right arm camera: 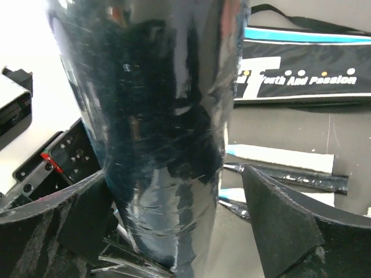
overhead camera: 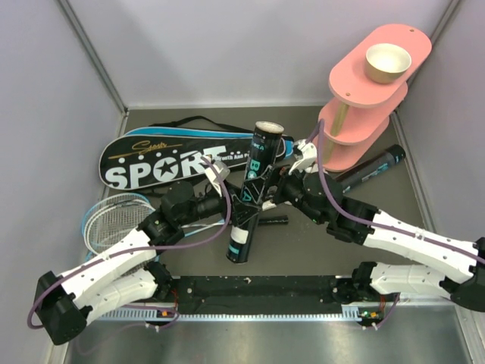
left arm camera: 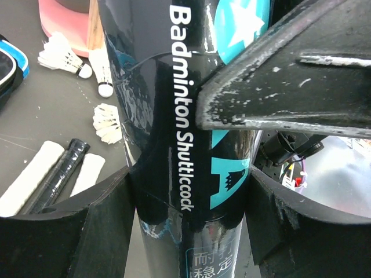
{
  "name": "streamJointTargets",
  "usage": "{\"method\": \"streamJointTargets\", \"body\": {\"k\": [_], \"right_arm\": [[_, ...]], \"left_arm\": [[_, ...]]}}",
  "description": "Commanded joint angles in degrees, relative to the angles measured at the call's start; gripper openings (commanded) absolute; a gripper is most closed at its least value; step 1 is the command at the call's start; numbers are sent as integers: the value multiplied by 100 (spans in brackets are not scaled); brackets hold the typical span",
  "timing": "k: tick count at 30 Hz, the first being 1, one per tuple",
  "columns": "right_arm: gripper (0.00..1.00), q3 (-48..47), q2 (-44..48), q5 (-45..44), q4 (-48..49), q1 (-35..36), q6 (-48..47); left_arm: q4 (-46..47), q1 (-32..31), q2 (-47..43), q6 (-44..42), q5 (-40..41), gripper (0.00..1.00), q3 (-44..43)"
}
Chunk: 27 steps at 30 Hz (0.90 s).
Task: Pack up the badminton gear
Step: Place the shuttle tube at the center of the board.
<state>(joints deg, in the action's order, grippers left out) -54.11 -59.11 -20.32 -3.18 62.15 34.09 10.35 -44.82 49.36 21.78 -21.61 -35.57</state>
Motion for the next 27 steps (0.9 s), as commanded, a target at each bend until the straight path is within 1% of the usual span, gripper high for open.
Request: {"method": "streamJointTargets", "body": {"k": [1,2,4,5,6,7,8,9,10,12,13,14,15,16,17,18,19,20,21,22,23,24,25,26,27], "right_arm": [[72,-372,-162,-736,-77,52,318],[63,-390,-179,-859,-130,34,327],[50,-425,-215,-851,-226,-88,414],[48,-451,-189,-860,-331,-133,449],[45,-478,-75,-964,-680,-159,537],[42,-513,13,-1087,-893,-194,616],[40,-504,136,-1315,-1095,-282,686],[40,-470,267,-1361,-1402,-343,905],[38,-426,582,-1404,-2005,-405,1037],[36,-129,970,-1641,-2632,-441,1458],[34,30,1468,-1677,-3114,-449,1600],[34,180,1699,-1799,-3371,-441,1784],[34,434,1954,-1887,-3661,-449,2169],[34,514,2313,-2019,-4394,-467,2373],[34,576,2447,-2316,-4776,-510,2618],[35,655,2527,-2423,-5267,-842,3151],[36,682,2554,-2468,-5663,-1219,3400],[36,708,2441,-2173,-5920,-1710,3386],[34,804,2335,-1830,-5879,-3246,2820],[33,866,2177,-713,-5713,-4036,2405],[32,971,1932,20,-4998,-4958,1487],[32,1190,1764,602,-4773,-5654,1208],[32,1279,1606,1051,-4579,-6740,1006],[32,1297,1404,960,-4499,-7073,786],[31,1236,950,716,-4472,-7285,505]], "left_arm": [[626,-9,91,116,-247,16,-389],[609,-1,108,90,-274,20,-406],[512,-1,126,2,-318,32,-485],[468,-1,109,-42,-309,45,-512],[390,-1,82,-155,-257,52,-582],[93,-1,-5,-261,-187,63,-635],[-23,-1,-75,-358,-108,74,-679],[-163,-1,-163,-541,-3,79,-740],[-426,-1,-347,-648,277,80,-775],[-726,-9,-567,-981,655,85,-872],[-954,-1,-803,-1078,1084,85,-890],[-1017,-1,-936,-1140,1341,85,-873],[-1017,-1,-1050,-1289,1552,87,-846],[-1009,-1,-1278,-1369,1719,88,-811],[-1009,-1,-1367,-1413,1991,89,-741],[-1009,-1,-1507,-1492,2054,89,-715],[-1009,8,-1535,-1519,2081,89,-688],[-991,-1,-1552,-1510,2073,89,-662],[-974,8,-1535,-1484,2038,89,-644],[-939,8,-1509,-1458,1977,89,-635],[-930,-1,-1483,-1405,1837,89,-626],[-929,8,-1413,-1379,1818,88,-635],[-956,-1,-1386,-1343,1748,88,-635],[-982,8,-1368,-1308,1704,88,-644],[-1008,-1,-1368,-1282,1660,87,-644]]}}
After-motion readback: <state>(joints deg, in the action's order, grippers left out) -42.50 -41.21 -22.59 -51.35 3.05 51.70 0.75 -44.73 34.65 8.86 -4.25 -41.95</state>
